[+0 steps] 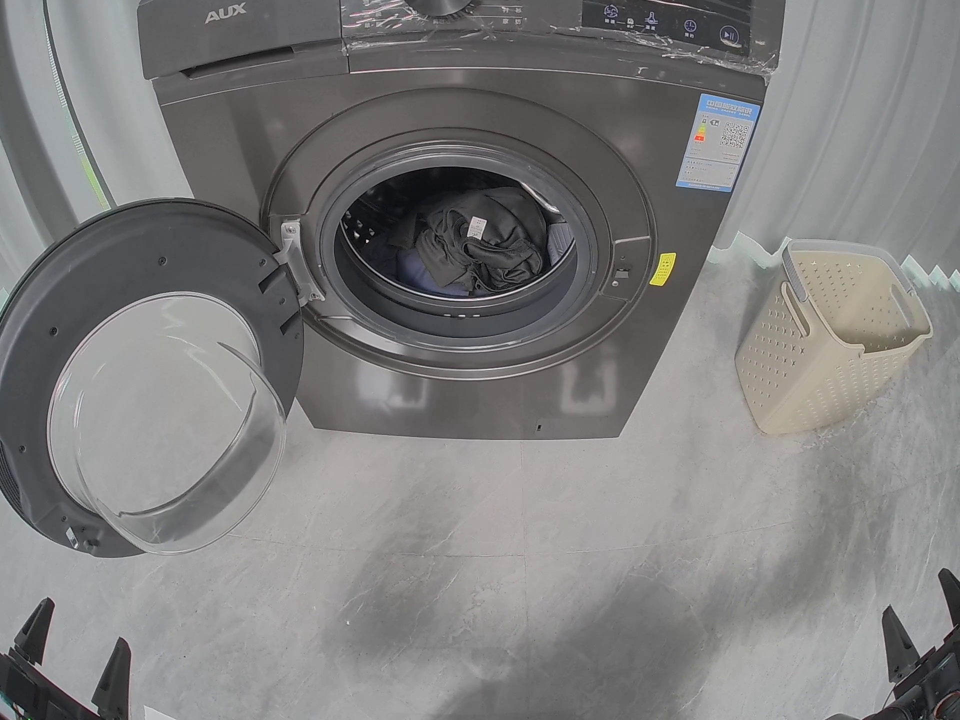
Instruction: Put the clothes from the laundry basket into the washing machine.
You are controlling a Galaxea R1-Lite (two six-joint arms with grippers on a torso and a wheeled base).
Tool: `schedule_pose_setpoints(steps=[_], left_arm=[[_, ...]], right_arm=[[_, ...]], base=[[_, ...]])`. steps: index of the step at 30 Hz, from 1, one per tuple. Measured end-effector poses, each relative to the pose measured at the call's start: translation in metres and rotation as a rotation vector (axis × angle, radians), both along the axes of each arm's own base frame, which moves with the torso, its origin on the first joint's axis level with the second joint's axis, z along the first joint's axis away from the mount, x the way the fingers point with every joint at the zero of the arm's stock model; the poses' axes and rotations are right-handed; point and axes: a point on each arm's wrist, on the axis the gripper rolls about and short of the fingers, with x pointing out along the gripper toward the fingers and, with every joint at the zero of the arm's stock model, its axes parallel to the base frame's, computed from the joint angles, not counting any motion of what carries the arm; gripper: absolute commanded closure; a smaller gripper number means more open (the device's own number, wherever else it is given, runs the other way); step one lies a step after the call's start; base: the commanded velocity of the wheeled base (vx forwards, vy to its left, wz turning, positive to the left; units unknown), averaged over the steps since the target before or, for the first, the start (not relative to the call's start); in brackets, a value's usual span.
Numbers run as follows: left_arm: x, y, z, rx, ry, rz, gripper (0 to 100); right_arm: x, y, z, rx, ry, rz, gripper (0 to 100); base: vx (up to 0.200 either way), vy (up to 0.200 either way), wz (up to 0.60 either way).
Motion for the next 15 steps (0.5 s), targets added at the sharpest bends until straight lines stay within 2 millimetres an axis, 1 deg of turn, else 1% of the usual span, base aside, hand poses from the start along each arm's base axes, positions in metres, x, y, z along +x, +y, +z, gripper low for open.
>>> schedule_pose_setpoints(steps=[10, 15], left_arm=[[-0.0001, 0.0006, 0.0, -0.011, -0.001, 0.025, 0], [0.0, 0.0006, 0.0, -0.01, -0.001, 0.024, 0]], right_arm=[[0.0, 0.0, -0.0001, 0.0, 0.0, 0.002, 0], [0.0, 0.0001, -0.0001, 0.0, 0.0, 0.001, 0]], base=[[0.0, 0.2, 0.0], [0.0, 0.0, 0.0]])
